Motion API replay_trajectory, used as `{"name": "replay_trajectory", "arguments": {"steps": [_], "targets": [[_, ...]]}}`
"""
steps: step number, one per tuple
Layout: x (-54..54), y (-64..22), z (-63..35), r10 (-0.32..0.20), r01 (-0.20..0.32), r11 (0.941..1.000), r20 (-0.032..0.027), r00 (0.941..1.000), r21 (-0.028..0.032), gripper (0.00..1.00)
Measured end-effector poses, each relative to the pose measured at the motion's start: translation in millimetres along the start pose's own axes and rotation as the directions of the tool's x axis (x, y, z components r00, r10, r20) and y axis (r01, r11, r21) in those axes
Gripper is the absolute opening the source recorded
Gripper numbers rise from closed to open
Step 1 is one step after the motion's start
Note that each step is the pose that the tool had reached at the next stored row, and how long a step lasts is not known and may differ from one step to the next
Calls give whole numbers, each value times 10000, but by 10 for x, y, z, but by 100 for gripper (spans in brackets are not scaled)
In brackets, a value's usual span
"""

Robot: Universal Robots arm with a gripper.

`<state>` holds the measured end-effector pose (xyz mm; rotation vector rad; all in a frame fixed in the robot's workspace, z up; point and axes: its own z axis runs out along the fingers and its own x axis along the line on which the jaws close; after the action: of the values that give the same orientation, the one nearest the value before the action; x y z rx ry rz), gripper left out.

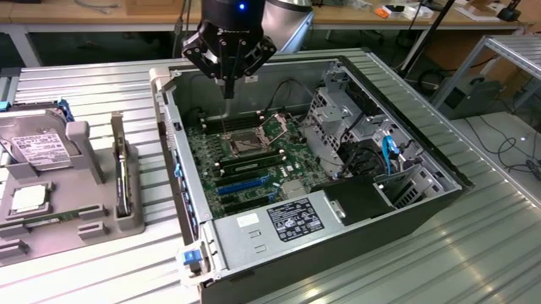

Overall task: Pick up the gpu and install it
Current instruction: 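Reach for the gpu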

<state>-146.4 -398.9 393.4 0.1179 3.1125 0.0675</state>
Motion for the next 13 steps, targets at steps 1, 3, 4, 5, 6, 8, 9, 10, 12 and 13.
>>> {"name": "replay_trajectory", "arguments": {"steps": [1,3,4,5,6,8,9,10,12,13], "targets": [[2,0,0,0,0,10000,0,10000,-1,11],[8,-1,0,0,0,10000,0,10000,0,11],[13,-1,0,0,0,10000,0,10000,-1,11],[15,-1,0,0,0,10000,0,10000,-1,11],[17,-1,0,0,0,10000,1,10000,-1,11],[26,-2,0,0,0,10000,0,10000,-1,11],[33,-2,-1,1,-1,10000,0,10000,-1,11],[36,-3,-1,0,0,10000,0,10000,-1,11],[40,-3,-1,-1,1,10000,0,10000,-1,11],[42,-3,-1,0,0,10000,0,10000,-1,11]]}}
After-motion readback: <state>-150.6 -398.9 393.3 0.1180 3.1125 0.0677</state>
